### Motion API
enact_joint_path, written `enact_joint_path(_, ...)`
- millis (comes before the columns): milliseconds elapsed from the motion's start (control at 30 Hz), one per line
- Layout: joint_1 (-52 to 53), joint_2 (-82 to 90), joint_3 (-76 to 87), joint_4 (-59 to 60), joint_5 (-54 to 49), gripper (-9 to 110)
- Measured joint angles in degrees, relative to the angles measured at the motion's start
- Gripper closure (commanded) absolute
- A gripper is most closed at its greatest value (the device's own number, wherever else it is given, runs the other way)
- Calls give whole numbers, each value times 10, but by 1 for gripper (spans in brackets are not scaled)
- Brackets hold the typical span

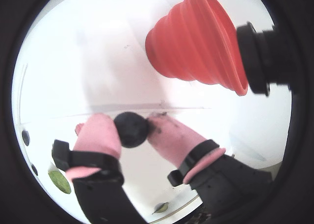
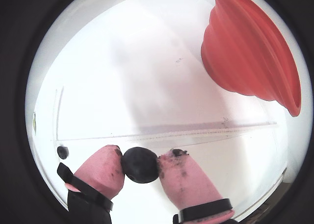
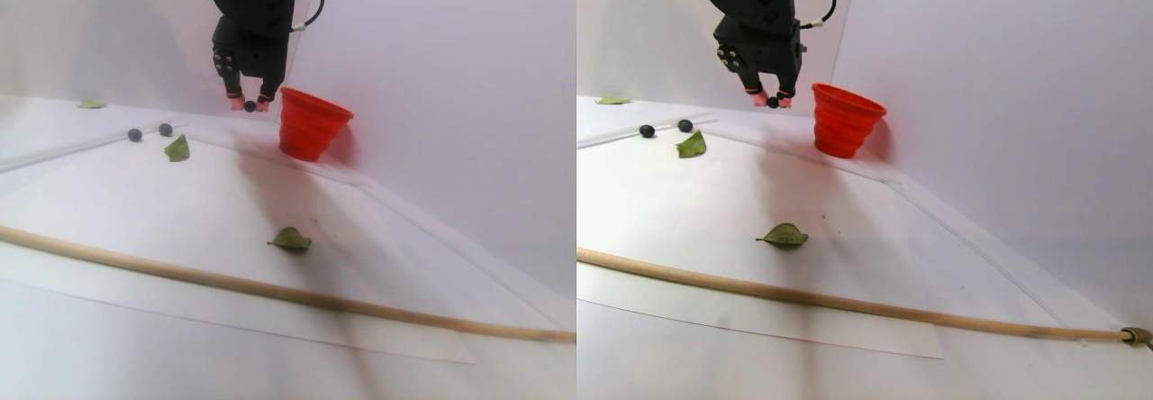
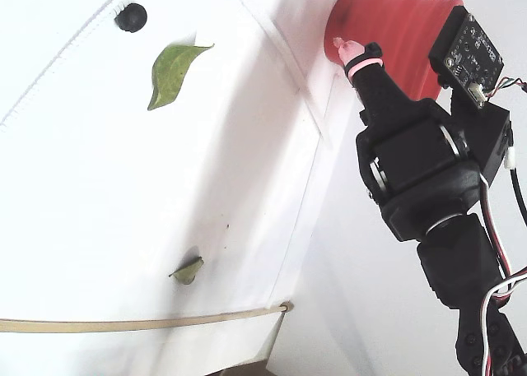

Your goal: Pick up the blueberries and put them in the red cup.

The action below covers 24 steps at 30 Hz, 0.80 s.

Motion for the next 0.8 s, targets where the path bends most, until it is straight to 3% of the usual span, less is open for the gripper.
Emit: enact_joint_path(800, 47, 43, -39, 47, -9, 90)
